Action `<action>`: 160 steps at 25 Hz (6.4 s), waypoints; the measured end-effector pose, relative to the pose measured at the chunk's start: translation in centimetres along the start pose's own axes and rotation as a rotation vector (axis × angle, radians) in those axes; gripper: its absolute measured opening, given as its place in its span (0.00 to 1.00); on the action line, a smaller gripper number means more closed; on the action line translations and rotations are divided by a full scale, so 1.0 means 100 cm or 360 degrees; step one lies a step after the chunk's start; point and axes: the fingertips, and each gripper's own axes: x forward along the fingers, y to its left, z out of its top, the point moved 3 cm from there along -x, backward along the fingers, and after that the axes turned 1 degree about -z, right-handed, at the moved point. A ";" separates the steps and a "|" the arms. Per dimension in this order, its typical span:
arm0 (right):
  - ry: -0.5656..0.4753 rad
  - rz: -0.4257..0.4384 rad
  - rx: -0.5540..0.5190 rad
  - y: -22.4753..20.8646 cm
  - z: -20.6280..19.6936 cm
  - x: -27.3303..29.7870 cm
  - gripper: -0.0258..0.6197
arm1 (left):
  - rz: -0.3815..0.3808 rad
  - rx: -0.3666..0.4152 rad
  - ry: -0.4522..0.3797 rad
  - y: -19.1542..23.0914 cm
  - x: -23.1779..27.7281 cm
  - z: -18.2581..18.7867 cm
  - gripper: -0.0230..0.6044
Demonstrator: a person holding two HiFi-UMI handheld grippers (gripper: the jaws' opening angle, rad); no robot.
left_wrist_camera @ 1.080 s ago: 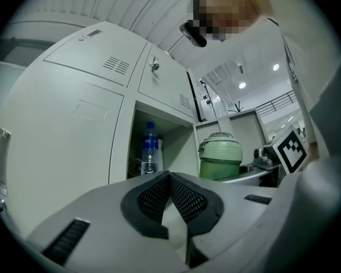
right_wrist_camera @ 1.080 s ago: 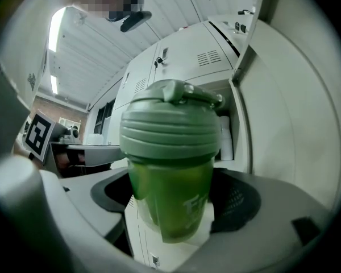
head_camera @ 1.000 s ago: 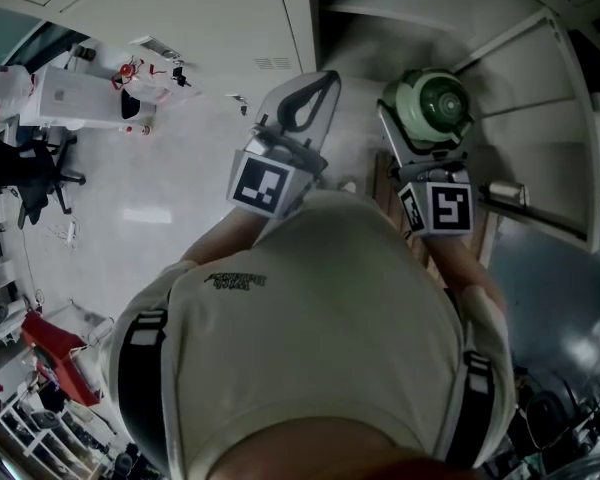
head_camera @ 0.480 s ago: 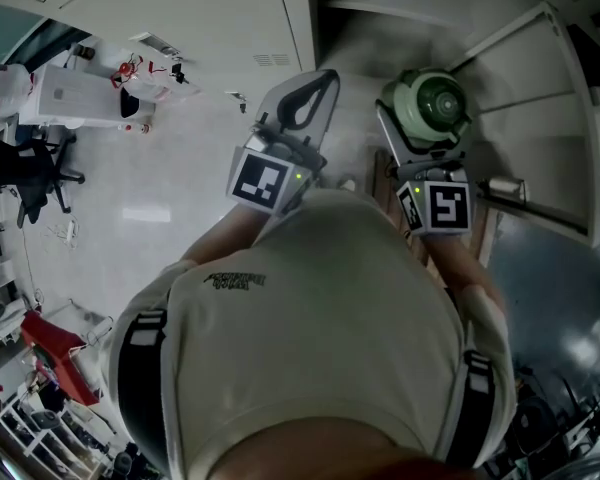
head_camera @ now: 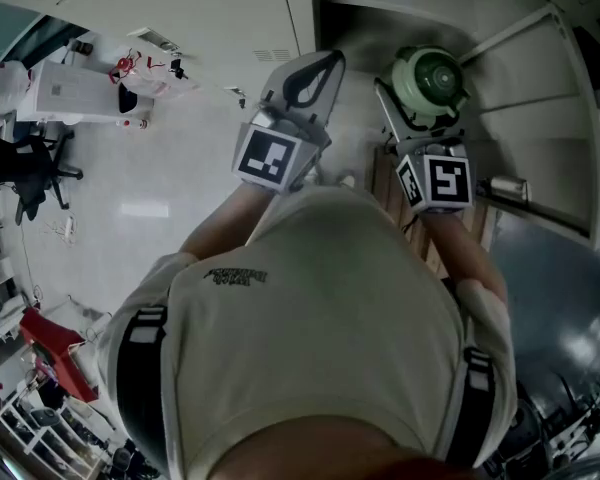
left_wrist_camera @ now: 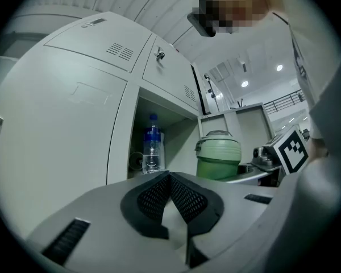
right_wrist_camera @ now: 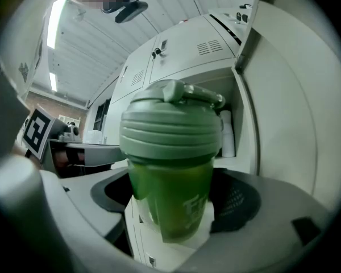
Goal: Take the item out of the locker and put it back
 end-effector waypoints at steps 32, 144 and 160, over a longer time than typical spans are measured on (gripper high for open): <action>0.0303 -0.0109 0.0022 -0.024 -0.100 0.093 0.67 | -0.0045 -0.0101 0.0191 0.015 0.051 -0.091 0.05; -0.0050 0.0071 0.0111 0.013 -0.014 -0.008 0.04 | -0.0061 -0.0049 0.0117 -0.004 -0.008 -0.034 0.05; -0.0028 0.0088 0.0122 0.018 -0.015 -0.007 0.04 | -0.0065 -0.0063 0.0131 -0.003 -0.011 -0.035 0.05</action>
